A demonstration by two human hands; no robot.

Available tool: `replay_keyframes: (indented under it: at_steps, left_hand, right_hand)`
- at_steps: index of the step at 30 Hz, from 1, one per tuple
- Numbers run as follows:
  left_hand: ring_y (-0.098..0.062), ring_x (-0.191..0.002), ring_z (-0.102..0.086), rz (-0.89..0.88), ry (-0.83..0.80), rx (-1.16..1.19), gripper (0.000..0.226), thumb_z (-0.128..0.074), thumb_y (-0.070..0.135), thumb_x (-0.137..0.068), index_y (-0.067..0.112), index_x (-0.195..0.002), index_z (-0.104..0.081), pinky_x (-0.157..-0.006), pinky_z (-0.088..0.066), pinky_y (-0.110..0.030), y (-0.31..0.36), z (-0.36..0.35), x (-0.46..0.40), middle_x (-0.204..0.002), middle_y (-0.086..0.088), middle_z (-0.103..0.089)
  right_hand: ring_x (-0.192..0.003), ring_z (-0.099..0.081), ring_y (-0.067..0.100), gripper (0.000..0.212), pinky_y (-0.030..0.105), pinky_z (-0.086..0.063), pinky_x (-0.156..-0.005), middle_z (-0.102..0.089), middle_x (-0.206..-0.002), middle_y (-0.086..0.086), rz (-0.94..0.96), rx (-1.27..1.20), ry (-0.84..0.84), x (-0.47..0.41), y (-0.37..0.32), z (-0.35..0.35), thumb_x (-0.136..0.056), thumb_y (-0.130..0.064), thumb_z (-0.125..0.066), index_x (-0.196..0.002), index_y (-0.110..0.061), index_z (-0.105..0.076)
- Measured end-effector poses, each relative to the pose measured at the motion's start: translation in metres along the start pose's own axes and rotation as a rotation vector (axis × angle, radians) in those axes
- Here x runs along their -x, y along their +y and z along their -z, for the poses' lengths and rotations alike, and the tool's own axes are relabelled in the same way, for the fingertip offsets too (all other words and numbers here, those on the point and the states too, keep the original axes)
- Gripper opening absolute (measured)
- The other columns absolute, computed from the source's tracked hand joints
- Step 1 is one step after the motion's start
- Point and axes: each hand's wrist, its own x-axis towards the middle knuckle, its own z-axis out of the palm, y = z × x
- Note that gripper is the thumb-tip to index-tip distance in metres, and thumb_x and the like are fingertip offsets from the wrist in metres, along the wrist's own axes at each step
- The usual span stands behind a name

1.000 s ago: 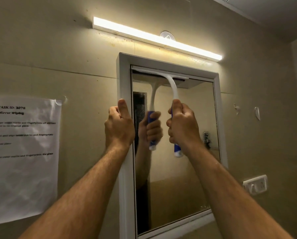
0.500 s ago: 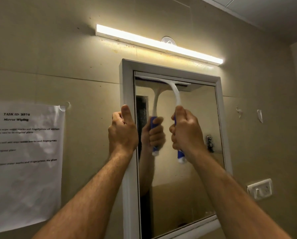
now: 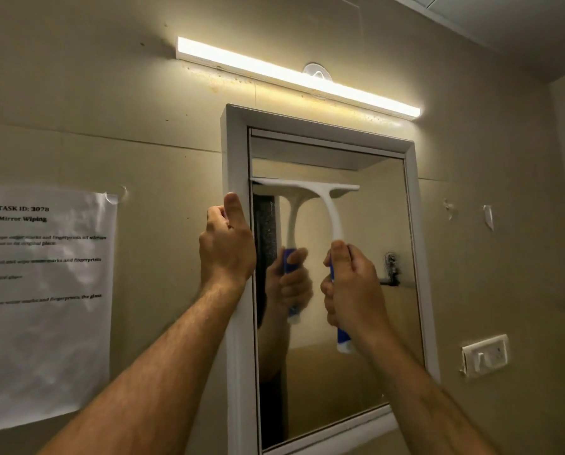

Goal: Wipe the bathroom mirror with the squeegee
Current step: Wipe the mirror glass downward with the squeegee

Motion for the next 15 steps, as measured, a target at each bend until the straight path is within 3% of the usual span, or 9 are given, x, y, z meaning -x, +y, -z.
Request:
replay_keyframes:
  at_steps: [4,11,15]
  left_hand:
    - [0.002,-0.063,-0.042,0.012,0.005,0.009,0.057,-0.015,0.056,-0.097,0.015,-0.121,-0.046,-0.05,-0.028,-0.015,0.004,0.0,-0.002,-0.073,0.014,-0.042]
    - [0.001,-0.063,-0.045,0.011,-0.009,0.016,0.055,-0.015,0.054,-0.098,0.014,-0.119,-0.047,-0.049,-0.029,-0.015,0.004,0.001,0.003,-0.074,0.012,-0.045]
    - [-0.001,-0.062,-0.045,0.005,-0.013,0.003,0.054,-0.015,0.055,-0.097,0.015,-0.114,-0.047,-0.049,-0.031,-0.016,0.004,0.003,0.003,-0.073,0.009,-0.046]
  right_hand:
    - [-0.053,-0.041,0.01,0.034,0.024,-0.033,-0.05,-0.048,-0.066,-0.003,0.009,-0.005,-0.031,-0.012,-0.007,0.004,-0.097,-0.052,-0.032,-0.083,-0.027,-0.051]
    - [-0.052,-0.04,0.011,0.036,0.025,-0.034,-0.049,-0.046,-0.066,0.004,-0.047,-0.019,-0.049,0.038,0.039,0.007,-0.097,-0.048,-0.034,-0.084,-0.02,-0.053]
    - [-0.053,-0.041,0.011,0.036,0.024,-0.034,-0.048,-0.048,-0.068,0.001,-0.022,0.012,-0.029,0.014,0.018,0.009,-0.097,-0.052,-0.033,-0.086,-0.025,-0.053]
